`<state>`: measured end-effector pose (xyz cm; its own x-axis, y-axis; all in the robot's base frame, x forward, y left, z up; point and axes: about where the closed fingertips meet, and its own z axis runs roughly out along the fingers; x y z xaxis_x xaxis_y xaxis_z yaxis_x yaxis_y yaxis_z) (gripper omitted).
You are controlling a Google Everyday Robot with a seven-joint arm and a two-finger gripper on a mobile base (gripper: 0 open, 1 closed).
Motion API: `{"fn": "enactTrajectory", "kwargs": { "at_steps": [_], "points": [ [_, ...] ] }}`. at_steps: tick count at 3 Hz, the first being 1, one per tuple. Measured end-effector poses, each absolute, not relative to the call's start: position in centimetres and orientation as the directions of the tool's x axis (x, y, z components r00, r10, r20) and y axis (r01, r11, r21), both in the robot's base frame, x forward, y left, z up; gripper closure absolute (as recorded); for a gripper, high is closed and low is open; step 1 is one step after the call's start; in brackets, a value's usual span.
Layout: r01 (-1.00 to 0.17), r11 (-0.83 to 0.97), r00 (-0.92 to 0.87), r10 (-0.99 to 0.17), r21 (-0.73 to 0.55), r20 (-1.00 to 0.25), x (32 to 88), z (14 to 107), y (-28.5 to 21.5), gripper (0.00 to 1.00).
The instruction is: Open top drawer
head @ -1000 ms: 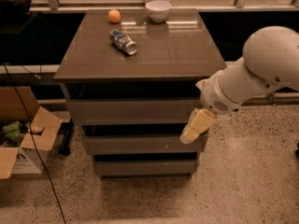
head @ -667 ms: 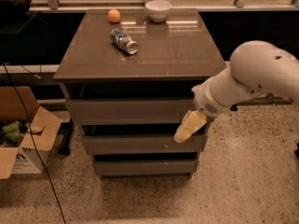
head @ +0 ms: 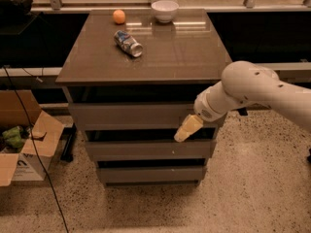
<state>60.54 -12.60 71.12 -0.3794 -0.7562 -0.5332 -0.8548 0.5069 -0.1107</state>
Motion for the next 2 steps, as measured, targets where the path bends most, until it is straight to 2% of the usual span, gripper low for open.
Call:
{"fn": "enactTrajectory", "kwargs": {
  "at_steps": [2],
  "points": [
    [-0.864, 0.497, -0.394, -0.765, -0.079, -0.510, 66.3, 66.2, -12.2, 0.00]
  ]
}}
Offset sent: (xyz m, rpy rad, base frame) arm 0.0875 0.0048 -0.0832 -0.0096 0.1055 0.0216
